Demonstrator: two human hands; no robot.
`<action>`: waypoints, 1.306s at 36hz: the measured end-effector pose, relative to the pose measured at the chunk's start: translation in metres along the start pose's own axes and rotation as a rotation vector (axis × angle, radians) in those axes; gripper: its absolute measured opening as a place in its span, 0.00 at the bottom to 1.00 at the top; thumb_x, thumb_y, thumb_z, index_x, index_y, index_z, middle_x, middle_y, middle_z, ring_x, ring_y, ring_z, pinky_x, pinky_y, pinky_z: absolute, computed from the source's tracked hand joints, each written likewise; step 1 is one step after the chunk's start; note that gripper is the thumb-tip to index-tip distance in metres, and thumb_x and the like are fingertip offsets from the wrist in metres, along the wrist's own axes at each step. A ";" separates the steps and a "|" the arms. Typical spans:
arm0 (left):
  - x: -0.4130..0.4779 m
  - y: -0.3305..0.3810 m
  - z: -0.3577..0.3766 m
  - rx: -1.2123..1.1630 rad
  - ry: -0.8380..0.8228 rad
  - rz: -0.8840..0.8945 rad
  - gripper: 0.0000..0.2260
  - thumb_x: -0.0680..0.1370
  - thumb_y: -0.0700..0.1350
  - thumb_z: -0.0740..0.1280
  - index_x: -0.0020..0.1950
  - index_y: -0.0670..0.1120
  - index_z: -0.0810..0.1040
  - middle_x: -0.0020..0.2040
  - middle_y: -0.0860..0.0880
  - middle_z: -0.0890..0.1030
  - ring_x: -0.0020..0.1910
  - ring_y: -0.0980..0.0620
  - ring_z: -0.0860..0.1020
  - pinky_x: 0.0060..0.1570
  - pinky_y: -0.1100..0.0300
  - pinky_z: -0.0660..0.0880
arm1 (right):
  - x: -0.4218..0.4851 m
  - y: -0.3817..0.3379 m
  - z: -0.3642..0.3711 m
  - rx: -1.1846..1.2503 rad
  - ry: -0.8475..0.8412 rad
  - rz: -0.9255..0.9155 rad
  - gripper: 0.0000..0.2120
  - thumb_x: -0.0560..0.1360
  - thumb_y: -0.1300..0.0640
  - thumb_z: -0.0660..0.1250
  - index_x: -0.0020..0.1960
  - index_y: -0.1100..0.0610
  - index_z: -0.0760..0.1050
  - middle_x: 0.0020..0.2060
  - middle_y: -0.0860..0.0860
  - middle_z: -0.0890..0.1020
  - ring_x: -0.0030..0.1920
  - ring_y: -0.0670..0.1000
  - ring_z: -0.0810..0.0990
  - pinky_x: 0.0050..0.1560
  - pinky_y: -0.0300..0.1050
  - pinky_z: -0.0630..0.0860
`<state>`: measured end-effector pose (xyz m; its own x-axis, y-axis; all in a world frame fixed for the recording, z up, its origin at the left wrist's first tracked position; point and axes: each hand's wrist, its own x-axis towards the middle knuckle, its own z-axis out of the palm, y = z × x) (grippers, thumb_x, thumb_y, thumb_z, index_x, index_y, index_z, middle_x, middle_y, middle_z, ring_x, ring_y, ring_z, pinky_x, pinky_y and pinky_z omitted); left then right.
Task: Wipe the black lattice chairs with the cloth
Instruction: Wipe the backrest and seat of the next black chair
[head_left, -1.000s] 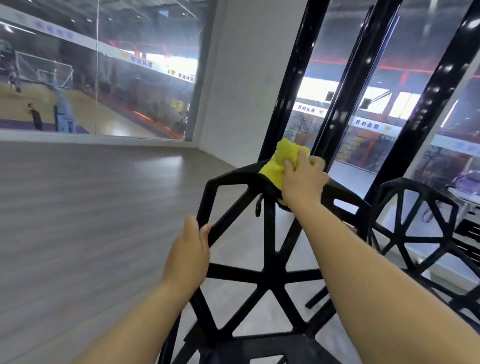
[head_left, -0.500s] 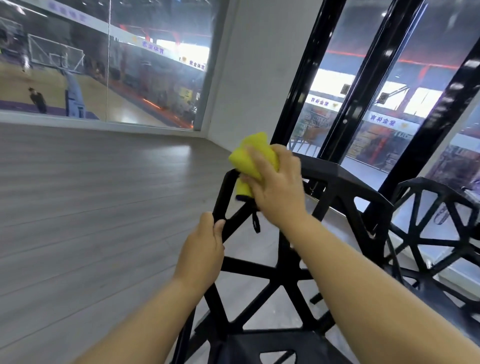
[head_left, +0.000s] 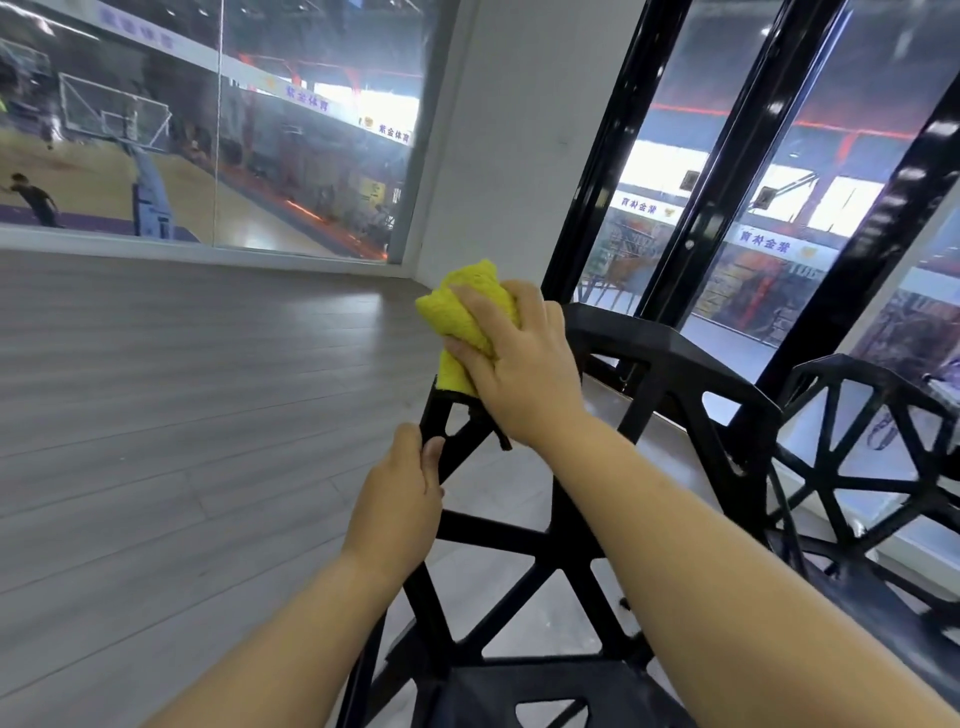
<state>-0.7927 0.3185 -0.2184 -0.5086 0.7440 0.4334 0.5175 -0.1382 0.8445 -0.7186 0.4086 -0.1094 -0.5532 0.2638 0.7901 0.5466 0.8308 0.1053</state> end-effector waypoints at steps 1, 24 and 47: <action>0.000 0.000 0.000 -0.005 -0.004 -0.002 0.13 0.80 0.52 0.50 0.46 0.44 0.64 0.36 0.38 0.77 0.37 0.38 0.78 0.29 0.47 0.70 | 0.000 0.008 -0.003 0.000 -0.009 0.019 0.20 0.75 0.43 0.61 0.64 0.51 0.75 0.57 0.60 0.74 0.45 0.63 0.72 0.44 0.55 0.74; 0.099 0.110 0.011 0.591 -0.099 0.243 0.08 0.78 0.37 0.56 0.54 0.41 0.71 0.54 0.41 0.76 0.54 0.40 0.74 0.43 0.55 0.68 | -0.012 0.086 -0.033 -0.064 -0.176 0.363 0.24 0.81 0.46 0.53 0.75 0.46 0.52 0.70 0.55 0.57 0.61 0.60 0.62 0.60 0.56 0.64; 0.097 0.093 0.035 0.829 0.156 0.316 0.14 0.83 0.48 0.48 0.52 0.46 0.72 0.49 0.49 0.77 0.38 0.49 0.65 0.27 0.57 0.51 | -0.013 0.132 -0.026 -0.246 -0.057 0.530 0.21 0.80 0.41 0.51 0.70 0.46 0.61 0.66 0.55 0.62 0.57 0.59 0.67 0.52 0.54 0.70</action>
<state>-0.7691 0.4006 -0.1087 -0.3150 0.6455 0.6958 0.9485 0.2397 0.2070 -0.6229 0.5019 -0.0906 -0.1943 0.6440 0.7400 0.8838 0.4423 -0.1528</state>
